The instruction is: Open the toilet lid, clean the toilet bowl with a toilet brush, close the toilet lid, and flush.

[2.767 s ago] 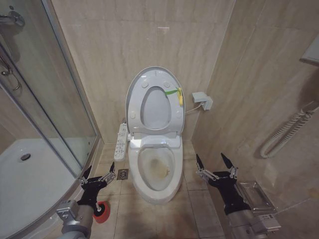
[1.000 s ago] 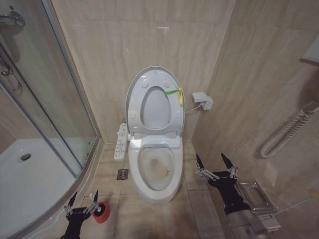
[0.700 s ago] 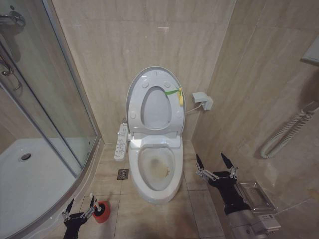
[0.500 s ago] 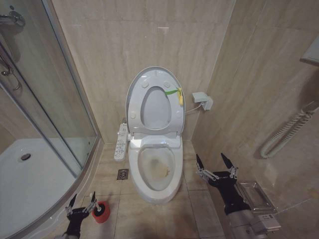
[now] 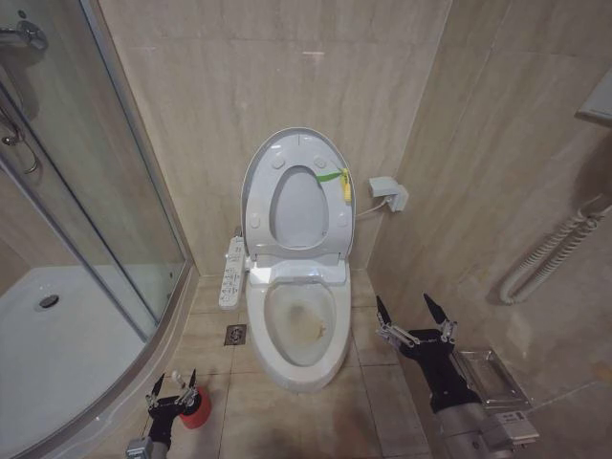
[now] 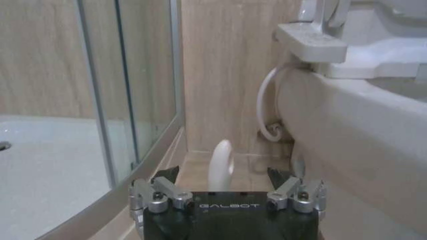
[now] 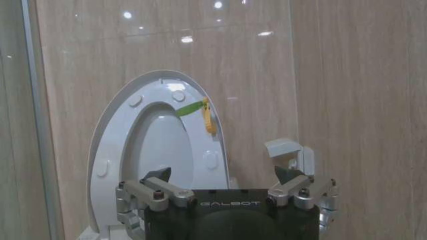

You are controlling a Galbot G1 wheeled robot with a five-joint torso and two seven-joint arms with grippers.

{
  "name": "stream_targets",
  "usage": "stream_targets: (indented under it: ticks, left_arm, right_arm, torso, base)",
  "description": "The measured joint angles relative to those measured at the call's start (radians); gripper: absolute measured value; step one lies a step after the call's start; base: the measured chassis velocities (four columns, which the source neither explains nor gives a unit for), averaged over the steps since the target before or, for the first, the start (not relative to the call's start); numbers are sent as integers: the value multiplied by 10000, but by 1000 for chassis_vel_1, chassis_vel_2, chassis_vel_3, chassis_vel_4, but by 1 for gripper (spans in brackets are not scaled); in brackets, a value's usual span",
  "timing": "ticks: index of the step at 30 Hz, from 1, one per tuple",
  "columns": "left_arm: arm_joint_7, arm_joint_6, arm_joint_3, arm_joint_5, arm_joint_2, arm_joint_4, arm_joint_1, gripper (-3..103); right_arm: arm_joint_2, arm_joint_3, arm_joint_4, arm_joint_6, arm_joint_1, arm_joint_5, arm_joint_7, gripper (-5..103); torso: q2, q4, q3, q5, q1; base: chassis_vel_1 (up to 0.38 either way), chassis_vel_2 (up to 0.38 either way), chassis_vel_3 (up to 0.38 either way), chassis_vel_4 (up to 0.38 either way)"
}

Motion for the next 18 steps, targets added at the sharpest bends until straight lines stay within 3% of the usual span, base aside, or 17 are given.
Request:
stream_targets:
  ticks: [11,12,18]
  left_arm:
    - [158,-319,-47,-21,62,590,-249,89]
    - [201,-343,-44,-18,62,666,-281,72]
    - [433,-512,-51,203,52,924,-415,72]
  right_arm:
    - [0,0,0,-1,0,0,1,100]
    - [0,0,0,0,0,0,1,100]
    - [0,0,0,0,0,0,1,100]
  torso:
    - [0,-3,0,0,0]
    - [0,-2,0,1,0]
    - [0,-2,0,0,0]
  base:
    - [0,0,0,0]
    - [0,0,0,0]
    - [0,0,0,0]
